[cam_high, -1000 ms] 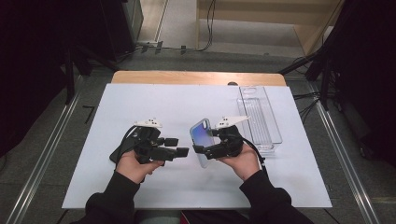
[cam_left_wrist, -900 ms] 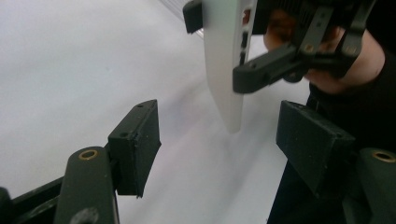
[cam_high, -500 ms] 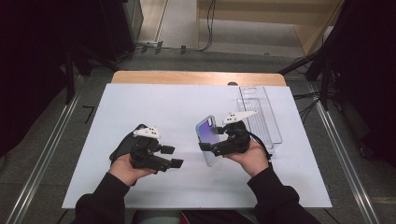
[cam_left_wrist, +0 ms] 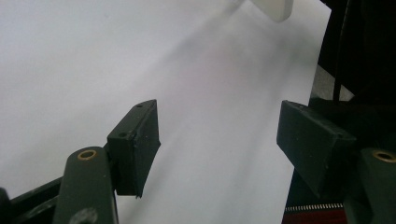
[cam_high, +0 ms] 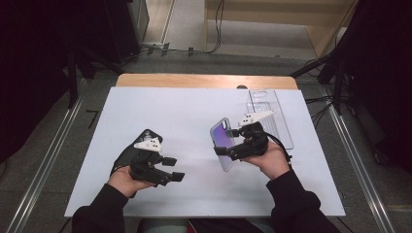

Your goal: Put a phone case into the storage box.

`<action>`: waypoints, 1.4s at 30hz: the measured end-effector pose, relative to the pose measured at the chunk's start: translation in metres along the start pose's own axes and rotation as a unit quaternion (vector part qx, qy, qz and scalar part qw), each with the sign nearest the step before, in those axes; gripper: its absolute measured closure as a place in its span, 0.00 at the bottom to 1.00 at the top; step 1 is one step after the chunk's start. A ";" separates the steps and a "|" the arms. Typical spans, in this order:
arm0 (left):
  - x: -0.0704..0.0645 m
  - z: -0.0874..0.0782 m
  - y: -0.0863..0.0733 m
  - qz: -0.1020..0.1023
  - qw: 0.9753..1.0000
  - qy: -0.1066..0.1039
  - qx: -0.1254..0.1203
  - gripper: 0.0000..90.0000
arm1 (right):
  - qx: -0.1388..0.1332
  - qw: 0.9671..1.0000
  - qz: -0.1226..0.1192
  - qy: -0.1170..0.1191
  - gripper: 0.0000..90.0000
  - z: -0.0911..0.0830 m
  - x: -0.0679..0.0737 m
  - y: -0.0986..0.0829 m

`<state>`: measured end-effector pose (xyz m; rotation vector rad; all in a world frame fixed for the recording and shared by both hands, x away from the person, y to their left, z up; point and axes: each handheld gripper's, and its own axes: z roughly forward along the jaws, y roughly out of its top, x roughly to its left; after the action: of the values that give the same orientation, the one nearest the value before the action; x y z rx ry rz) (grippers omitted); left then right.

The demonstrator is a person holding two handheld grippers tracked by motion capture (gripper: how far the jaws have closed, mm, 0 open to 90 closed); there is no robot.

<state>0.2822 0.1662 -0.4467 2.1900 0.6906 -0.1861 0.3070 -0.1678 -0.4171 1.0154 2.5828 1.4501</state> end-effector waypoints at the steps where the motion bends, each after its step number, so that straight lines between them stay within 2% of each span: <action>1: 0.000 -0.001 -0.001 0.000 1.000 0.002 0.001 0.33 | 0.000 1.000 0.001 0.001 0.18 -0.001 0.000 0.000; 3: 0.001 -0.002 -0.002 -0.006 1.000 0.014 -0.002 0.34 | -0.003 1.000 0.003 -0.001 0.18 -0.005 -0.002 0.001; 5: 0.001 -0.003 -0.003 -0.016 1.000 0.012 -0.005 0.34 | -0.005 1.000 0.004 -0.007 0.18 -0.007 -0.003 0.001; 8: 0.001 -0.004 -0.005 -0.012 1.000 0.015 -0.004 0.34 | -0.014 1.000 0.008 -0.016 0.18 -0.012 -0.004 0.002; 15: 0.004 -0.007 -0.008 -0.029 0.999 0.031 -0.012 0.34 | -0.034 0.998 0.018 -0.043 0.18 -0.027 -0.006 0.006; 26: 0.003 -0.008 -0.009 -0.038 0.999 0.029 -0.011 0.34 | -0.065 0.994 0.039 -0.081 0.18 -0.052 -0.018 0.006; 36: 0.003 -0.011 -0.011 -0.046 0.998 0.038 -0.016 0.34 | -0.092 0.986 0.055 -0.124 0.18 -0.071 -0.027 0.006; 42: 0.003 -0.013 -0.014 -0.049 0.998 0.038 -0.015 0.34 | -0.106 0.979 0.084 -0.151 0.18 -0.081 -0.036 0.004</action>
<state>0.2757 0.1838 -0.4487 2.1454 0.8389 -0.1421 0.3129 -0.2477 -0.3784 1.3290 2.1284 1.4350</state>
